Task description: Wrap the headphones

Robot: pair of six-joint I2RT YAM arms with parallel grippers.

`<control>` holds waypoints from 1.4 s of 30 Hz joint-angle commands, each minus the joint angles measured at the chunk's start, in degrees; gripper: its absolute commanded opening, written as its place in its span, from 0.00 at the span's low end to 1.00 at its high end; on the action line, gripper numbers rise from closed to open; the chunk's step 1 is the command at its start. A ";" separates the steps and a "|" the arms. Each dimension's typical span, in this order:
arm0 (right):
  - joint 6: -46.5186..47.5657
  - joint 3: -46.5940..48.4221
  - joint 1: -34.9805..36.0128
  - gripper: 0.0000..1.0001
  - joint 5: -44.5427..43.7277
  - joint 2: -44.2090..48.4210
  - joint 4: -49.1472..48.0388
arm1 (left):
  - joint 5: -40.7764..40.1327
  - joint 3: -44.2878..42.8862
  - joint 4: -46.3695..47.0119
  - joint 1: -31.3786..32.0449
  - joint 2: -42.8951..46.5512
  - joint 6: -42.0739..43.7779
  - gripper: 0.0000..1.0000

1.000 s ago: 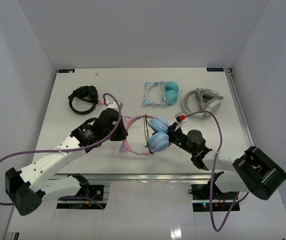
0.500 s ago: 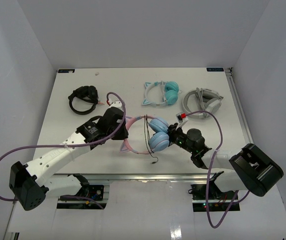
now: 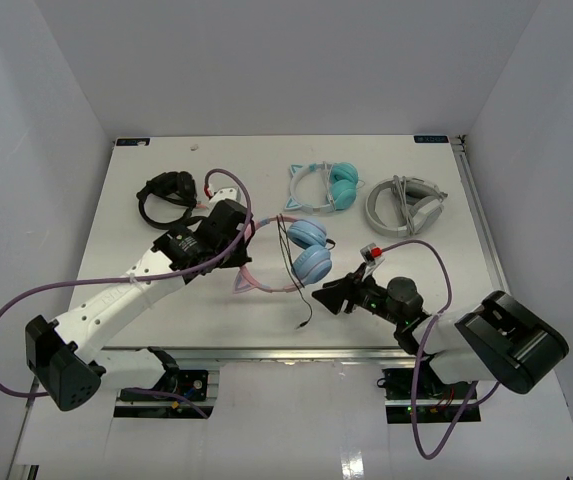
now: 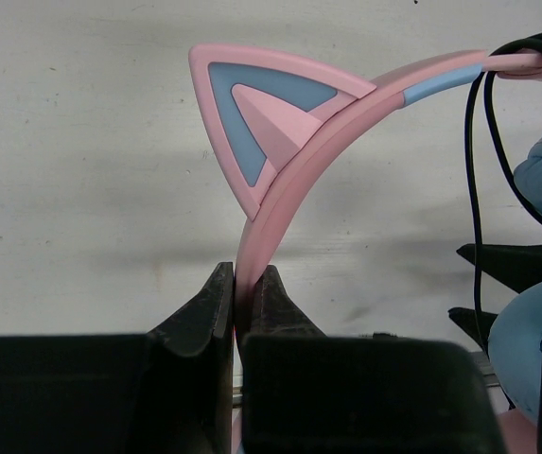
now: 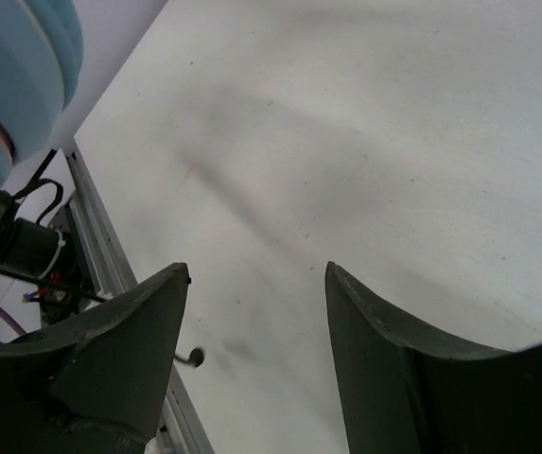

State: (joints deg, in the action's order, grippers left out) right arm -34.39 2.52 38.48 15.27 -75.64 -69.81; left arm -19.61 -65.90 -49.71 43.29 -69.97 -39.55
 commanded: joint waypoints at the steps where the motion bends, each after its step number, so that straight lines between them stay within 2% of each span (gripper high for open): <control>1: 3.01 -4.01 -0.16 0.67 9.12 -4.00 -23.45 | -0.54 -4.50 0.99 -0.13 1.33 -3.46 0.00; 9: 1.92 -1.02 -0.16 0.68 17.21 -13.54 -38.28 | 0.16 -5.66 0.67 -0.13 2.16 -4.13 0.00; 14: 1.37 -0.21 -0.07 0.67 18.77 -15.28 -38.30 | -1.00 -6.71 -0.16 -0.13 2.16 -4.28 0.00; 18: -0.15 -0.59 -0.07 0.66 18.74 -13.34 -38.30 | -2.35 -6.71 -0.13 -0.13 2.55 -4.57 0.00; 23: -6.99 -0.57 0.02 0.64 16.50 -10.76 -38.30 | -1.85 -5.29 3.19 -0.13 5.22 -4.61 0.00; 28: -14.51 3.07 0.38 0.59 17.38 -12.88 -38.39 | -2.08 -5.77 3.43 -0.13 5.90 -5.19 0.00; 37: -19.49 5.32 1.85 0.57 18.45 -12.36 -38.39 | -5.85 -5.52 4.65 -0.13 7.64 -5.56 0.00; 42: -18.65 6.13 2.13 0.57 17.22 -11.25 -38.30 | -5.08 -4.91 5.28 -0.13 8.73 -5.80 0.00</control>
State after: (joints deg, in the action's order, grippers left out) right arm -52.27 6.74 40.22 32.94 -88.21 -75.00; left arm -24.30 -69.49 -49.71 43.27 -65.10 -43.50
